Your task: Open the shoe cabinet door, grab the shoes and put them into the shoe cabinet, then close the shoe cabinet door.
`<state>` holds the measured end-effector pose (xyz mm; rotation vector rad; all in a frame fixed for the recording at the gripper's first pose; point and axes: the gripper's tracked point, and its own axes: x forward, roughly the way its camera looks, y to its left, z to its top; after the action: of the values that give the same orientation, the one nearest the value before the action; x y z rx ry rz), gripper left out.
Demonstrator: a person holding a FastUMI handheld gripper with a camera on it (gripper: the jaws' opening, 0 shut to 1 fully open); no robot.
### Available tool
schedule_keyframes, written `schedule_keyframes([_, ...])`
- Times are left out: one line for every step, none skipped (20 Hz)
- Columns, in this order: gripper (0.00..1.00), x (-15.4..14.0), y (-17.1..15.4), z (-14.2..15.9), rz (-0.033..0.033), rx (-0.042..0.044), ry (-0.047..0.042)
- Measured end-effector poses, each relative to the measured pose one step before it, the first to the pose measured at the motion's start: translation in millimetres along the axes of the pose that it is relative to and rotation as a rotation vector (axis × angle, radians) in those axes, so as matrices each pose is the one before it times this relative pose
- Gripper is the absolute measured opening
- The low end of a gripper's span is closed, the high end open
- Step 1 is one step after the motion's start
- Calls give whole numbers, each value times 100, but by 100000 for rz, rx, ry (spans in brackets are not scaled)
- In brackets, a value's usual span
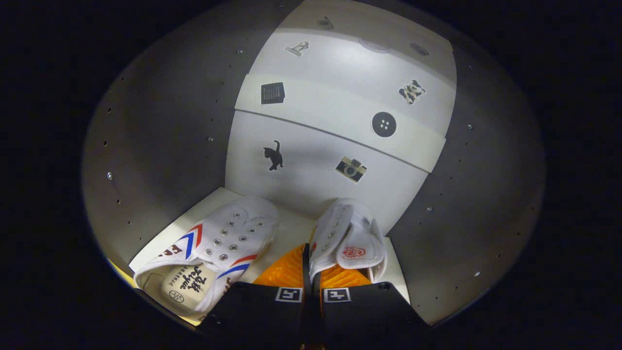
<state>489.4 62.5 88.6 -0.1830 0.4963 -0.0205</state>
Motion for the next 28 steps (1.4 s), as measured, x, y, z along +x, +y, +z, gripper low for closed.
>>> schedule_keyframes([2,279,73,-331,297,2394,1704])
schedule_keyframes([4,52,160,-329,557,2019,1647])
schedule_keyframes([8,-153,-28,-60,-291,552,241])
schedule_keyframes([11,-112,-414,117,-1300,-870,-438])
schedule_keyframes([12,-172,35,-119,-348,-850,-30])
schedule_keyframes([12,-412,68,-24,725,337,227])
schedule_keyframes([22,-593,91,-29,740,1344,-55])
schedule_keyframes([23,-733,158,33,1120,2250,305])
schedule_keyframes([35,-623,270,-83,1629,3061,529])
schedule_keyframes([47,-969,-47,195,533,2018,-971])
schedule_keyframes([59,-998,-9,253,386,1284,-1077])
schedule_keyframes([71,-1304,-124,475,-363,725,-1623])
schedule_keyframes([77,-1279,20,496,-8,714,-2103])
schedule_keyframes([83,-1519,-54,612,-345,464,-2482])
schedule_keyframes([93,-1638,-53,641,-433,405,-2984])
schedule_keyframes([97,-1886,-114,856,-570,304,-3250])
schedule_keyframes([98,-1756,-14,817,-477,99,-3741])
schedule_keyframes([98,-2000,-29,951,-436,-367,-3790])
schedule_keyframes([98,-2172,-81,945,-371,-646,-4120])
schedule_keyframes([98,-2221,51,1085,-142,-387,-4502])
schedule_keyframes([98,-2338,326,836,634,257,-4309])
schedule_keyframes([98,-2463,697,756,2089,620,-3829])
schedule_keyframes([98,-2456,833,348,2099,178,-2816])
schedule_keyframes([98,-2467,699,255,1683,-455,-1998])
schedule_keyframes([98,-2266,735,-5,1782,-412,-1315])
schedule_keyframes([98,-2140,764,-93,1448,49,-827])
schedule_keyframes([98,-2098,700,-354,1405,313,-74])
schedule_keyframes([98,-1645,539,-451,491,382,-216])
